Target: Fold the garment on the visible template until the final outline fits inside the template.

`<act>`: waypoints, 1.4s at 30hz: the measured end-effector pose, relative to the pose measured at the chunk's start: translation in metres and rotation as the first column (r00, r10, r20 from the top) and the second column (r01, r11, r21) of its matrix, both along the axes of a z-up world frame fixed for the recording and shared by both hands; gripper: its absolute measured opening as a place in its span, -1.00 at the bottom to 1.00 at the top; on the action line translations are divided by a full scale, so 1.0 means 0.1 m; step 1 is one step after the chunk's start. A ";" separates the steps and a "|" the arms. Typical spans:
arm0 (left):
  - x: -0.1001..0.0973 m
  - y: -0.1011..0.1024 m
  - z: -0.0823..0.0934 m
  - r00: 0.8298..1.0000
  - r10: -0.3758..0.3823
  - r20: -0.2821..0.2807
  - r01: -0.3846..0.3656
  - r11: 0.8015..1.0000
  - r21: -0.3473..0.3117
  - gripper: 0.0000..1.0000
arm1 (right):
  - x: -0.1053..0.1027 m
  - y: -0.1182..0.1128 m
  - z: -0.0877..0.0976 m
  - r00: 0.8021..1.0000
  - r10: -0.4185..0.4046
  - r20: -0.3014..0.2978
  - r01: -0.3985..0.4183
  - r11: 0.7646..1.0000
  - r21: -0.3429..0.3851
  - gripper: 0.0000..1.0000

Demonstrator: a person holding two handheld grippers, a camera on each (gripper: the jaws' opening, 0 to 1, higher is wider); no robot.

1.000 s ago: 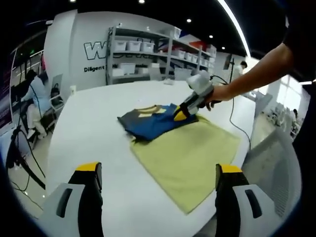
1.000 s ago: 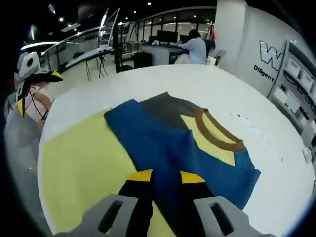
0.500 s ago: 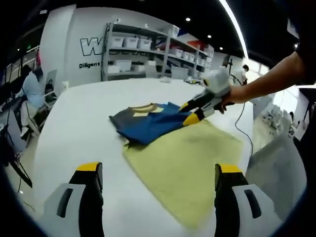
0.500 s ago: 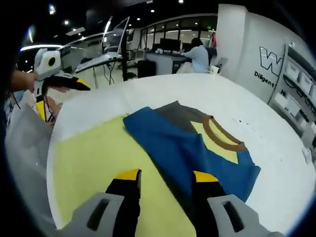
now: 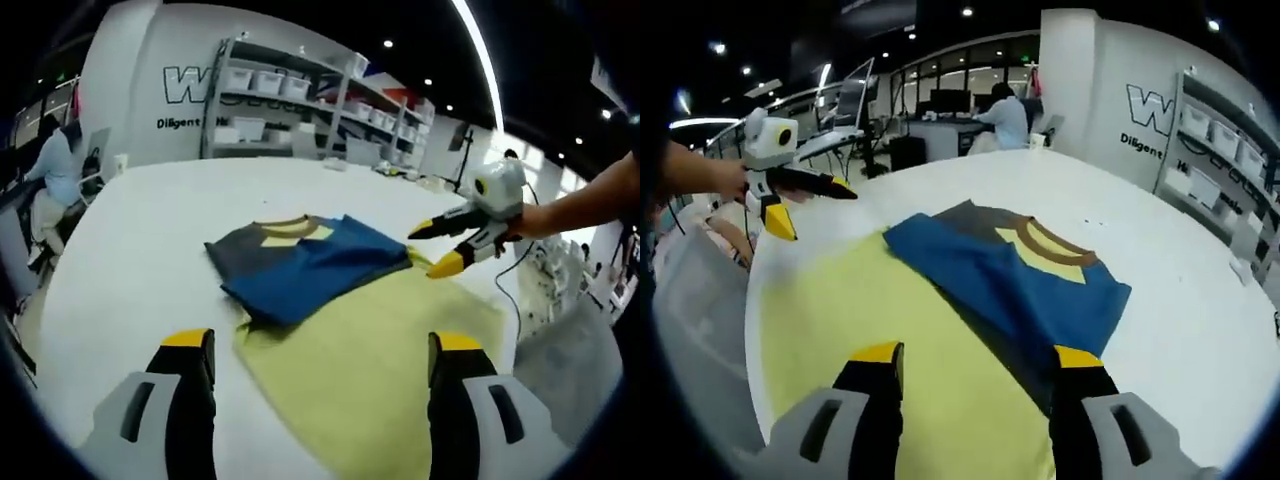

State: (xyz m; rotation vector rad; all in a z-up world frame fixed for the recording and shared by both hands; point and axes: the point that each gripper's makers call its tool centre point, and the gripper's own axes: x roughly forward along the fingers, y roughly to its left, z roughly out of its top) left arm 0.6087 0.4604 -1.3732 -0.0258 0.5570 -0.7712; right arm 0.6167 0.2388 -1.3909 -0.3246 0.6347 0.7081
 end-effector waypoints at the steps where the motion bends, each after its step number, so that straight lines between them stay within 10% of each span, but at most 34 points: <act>1: 0.02 -0.01 -0.01 1.000 0.002 -0.002 -0.002 1.000 -0.002 0.68 | 0.01 -0.05 -0.01 1.000 -0.007 0.004 0.007 1.000 -0.012 0.07; 28: 0.42 -0.21 -0.44 1.000 -0.021 0.008 0.019 0.986 0.166 0.20 | 0.55 -0.59 -0.34 0.994 -0.104 0.046 0.110 0.981 -0.157 -0.72; 36: 0.54 -0.24 -0.58 1.000 -0.007 -0.028 0.012 0.981 0.193 -0.09 | 0.57 -0.62 -0.46 0.992 -0.124 0.010 0.124 0.981 -0.151 -0.82; 42: 0.65 -0.19 -0.59 0.996 0.067 -0.061 -0.057 0.985 0.161 -0.68 | 0.56 -0.62 -0.45 0.987 -0.158 -0.019 0.155 0.983 -0.102 -1.00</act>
